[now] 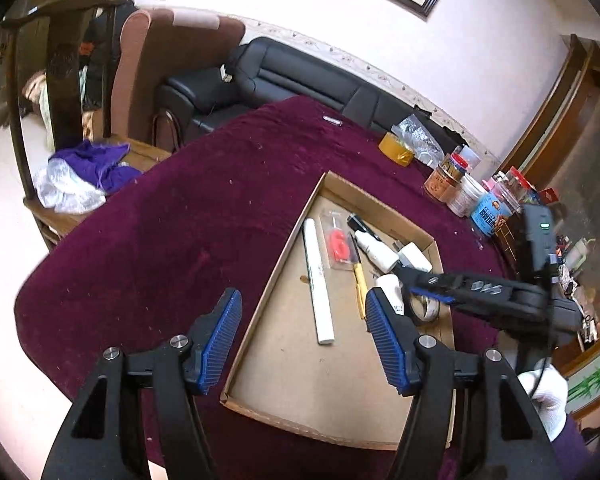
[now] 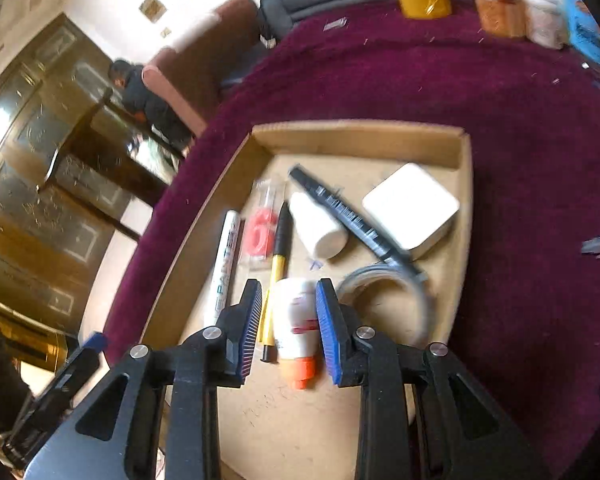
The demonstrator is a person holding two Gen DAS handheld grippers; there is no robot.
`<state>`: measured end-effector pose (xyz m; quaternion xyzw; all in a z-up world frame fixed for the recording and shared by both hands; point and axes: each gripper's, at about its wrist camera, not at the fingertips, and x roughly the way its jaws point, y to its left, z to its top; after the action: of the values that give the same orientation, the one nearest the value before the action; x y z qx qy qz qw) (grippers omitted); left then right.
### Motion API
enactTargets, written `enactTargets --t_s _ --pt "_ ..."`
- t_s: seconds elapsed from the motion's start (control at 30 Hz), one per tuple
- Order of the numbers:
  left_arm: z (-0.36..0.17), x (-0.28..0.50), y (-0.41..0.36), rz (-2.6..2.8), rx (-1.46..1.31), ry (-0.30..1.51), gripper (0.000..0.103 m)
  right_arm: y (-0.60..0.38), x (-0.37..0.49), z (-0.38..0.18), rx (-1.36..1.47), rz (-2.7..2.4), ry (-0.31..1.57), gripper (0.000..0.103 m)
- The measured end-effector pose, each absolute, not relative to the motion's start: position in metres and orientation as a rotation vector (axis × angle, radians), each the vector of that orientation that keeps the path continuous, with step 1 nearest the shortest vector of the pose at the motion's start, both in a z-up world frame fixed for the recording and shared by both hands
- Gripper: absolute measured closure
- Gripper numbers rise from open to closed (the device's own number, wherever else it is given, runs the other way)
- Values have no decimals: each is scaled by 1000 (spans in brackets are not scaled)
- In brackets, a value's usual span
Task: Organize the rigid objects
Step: 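Move both open tools back toward the remaining items, then grasp the black lipstick tube with the left tool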
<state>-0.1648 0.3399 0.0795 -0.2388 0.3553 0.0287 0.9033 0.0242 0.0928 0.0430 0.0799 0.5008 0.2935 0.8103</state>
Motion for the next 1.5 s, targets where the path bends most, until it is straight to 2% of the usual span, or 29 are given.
enactTargets --t_s 0.13,0.2,0.3,0.4,0.57,0.67,0.8,0.97,1.17,1.3,1.5 --pt "82 -172 329 50 -478 758 45 57 22 69 148 505 994 70" --pt "83 -177 319 51 -456 788 45 35 18 81 94 416 935 50" --pt "85 -187 301 39 -443 848 45 4 1 90 13 305 853 49" --pt "96 -181 269 -34 -411 828 45 -38 -23 91 154 294 767 43" --pt "121 -164 203 -211 -357 688 45 -82 -31 76 355 294 734 43" --pt "125 -155 160 -302 -313 699 45 -120 -35 68 416 290 720 44" --pt "130 -156 113 -375 -168 724 45 -190 -51 66 343 149 689 43" --pt "115 -131 84 -377 -90 804 45 -267 -34 62 448 -2 656 43" --pt "78 -100 54 -353 -110 916 45 -302 -18 52 443 -94 603 43" --pt "58 -85 32 -331 -39 979 45 -319 -15 40 558 -77 629 43" --pt "51 -62 -8 -353 35 968 45 -337 -2 21 677 -31 706 43"
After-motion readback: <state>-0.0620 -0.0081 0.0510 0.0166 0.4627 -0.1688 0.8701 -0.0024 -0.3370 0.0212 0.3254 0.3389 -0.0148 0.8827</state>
